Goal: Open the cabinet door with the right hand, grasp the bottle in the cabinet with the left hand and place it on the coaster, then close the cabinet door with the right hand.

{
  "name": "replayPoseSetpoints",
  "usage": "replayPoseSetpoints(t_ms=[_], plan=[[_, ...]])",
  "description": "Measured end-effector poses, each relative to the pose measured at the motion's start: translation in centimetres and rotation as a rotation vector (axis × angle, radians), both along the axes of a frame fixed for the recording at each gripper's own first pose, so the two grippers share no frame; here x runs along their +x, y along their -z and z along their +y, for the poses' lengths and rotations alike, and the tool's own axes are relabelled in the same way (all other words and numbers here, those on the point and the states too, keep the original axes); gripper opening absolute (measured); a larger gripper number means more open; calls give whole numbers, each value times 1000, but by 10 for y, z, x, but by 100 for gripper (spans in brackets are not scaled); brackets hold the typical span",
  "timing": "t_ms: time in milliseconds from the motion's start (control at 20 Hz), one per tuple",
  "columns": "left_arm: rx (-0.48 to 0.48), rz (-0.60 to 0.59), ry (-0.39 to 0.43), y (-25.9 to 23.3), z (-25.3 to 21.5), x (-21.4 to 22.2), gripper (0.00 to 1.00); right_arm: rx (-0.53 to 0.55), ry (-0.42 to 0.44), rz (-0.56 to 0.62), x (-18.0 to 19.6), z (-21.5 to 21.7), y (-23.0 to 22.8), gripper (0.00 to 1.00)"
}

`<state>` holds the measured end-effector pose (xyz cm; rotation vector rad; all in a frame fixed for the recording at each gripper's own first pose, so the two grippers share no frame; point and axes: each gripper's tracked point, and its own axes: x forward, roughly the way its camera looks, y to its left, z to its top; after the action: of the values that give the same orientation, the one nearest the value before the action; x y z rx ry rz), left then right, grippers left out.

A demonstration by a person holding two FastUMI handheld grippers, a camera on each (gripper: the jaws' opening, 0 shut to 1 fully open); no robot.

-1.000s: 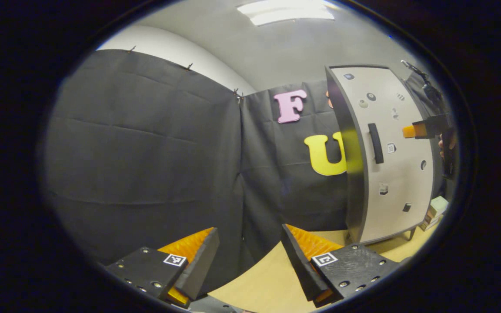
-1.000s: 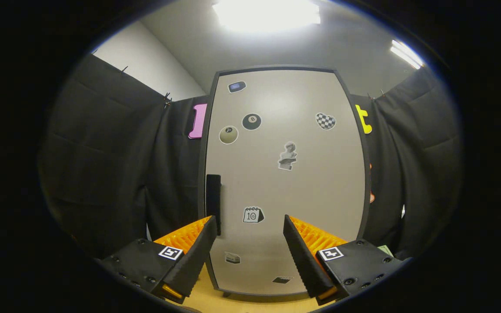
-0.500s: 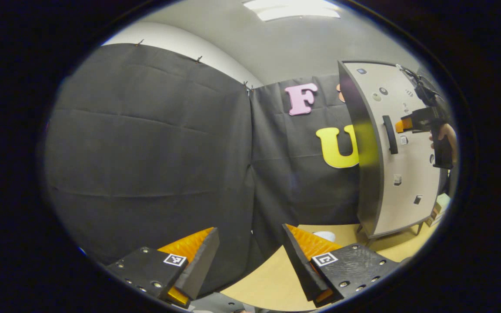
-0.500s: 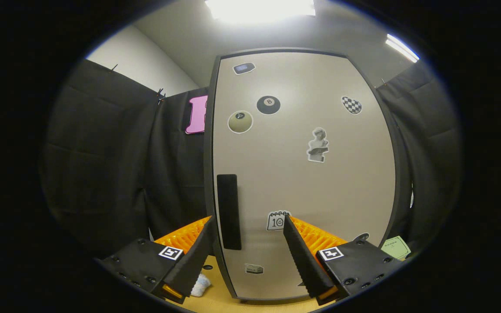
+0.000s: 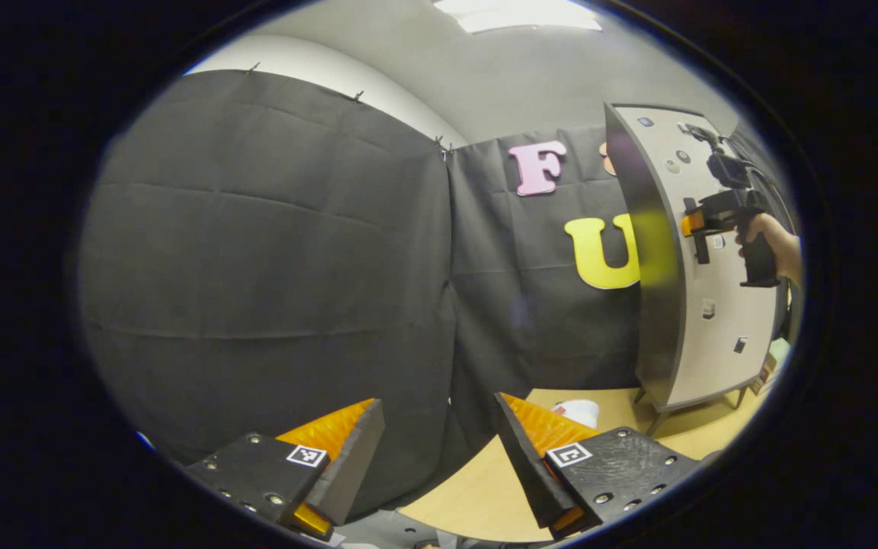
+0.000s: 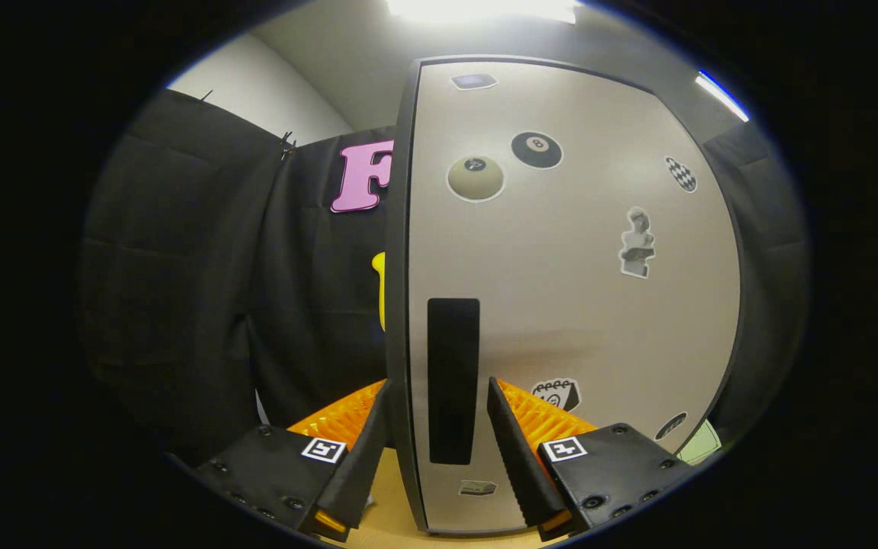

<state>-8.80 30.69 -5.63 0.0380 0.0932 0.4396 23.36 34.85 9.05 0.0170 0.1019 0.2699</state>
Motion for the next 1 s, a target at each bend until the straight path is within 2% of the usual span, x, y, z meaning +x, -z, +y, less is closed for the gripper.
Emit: replayPoseSetpoints(t_ms=[50,100,150,250,450,500,1000], plan=[[0,-5,0,-2,1,-1,87,6,-2,14,5,1,2,65],[1,-10,0,-3,3,-1,89,9,22,30,9,-3,6,62],[5,-11,0,-5,4,-2,87,29,42,50,12,-6,5,52],[10,-10,0,-6,7,-2,89,87,30,92,14,-5,7,39],[6,-32,13,-16,4,0,87,16,-2,91,11,-7,7,22],[8,-36,19,-18,2,4,87,25,-13,94,10,-6,7,14],[24,-76,149,-36,-43,35,88,75,-144,119,-24,-10,0,14]])
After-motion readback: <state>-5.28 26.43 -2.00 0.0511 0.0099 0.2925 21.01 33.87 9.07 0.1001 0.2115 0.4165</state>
